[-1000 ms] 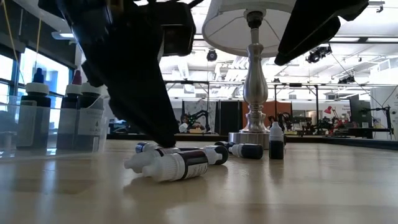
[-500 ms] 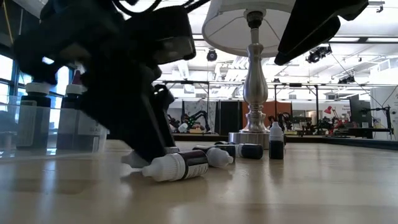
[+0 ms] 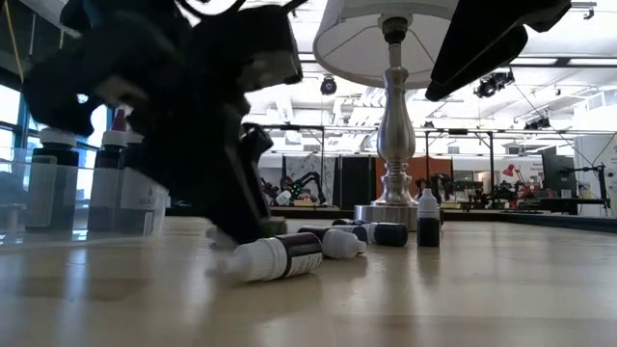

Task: Pick & Place food coloring
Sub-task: Put the green food coloring bottle into the transparent bin

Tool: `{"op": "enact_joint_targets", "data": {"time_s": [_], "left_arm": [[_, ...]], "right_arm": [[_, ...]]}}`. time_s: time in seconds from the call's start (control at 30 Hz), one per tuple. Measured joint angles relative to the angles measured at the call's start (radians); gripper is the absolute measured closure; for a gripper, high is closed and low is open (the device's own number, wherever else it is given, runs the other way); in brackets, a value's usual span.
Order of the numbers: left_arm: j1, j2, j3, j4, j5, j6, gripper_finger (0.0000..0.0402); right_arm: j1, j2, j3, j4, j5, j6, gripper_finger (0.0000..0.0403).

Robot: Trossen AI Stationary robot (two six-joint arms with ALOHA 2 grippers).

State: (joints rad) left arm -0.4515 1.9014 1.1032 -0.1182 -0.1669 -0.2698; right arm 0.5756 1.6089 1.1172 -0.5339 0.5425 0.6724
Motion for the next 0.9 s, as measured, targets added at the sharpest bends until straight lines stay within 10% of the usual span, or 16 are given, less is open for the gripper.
{"op": "enact_joint_targets", "data": {"time_s": [0.2,0.57,0.9], "left_arm": [[0.0,-0.001,0.12,-0.16,0.023,0.011,0.0334],[-0.015,-0.006,0.491,-1.022,-0.026,-0.107,0.0322],[-0.298,-0.164,0.395,-1.251,-0.183,-0.391,0.0321]], "right_arm": [[0.0,0.0,0.0,0.0,0.0,0.0,0.0179],[0.001,0.0,0.0,0.0,0.0,0.0,0.0179],[0.003,0.0,0.0,0.014,0.004,0.007,0.0179]]}}
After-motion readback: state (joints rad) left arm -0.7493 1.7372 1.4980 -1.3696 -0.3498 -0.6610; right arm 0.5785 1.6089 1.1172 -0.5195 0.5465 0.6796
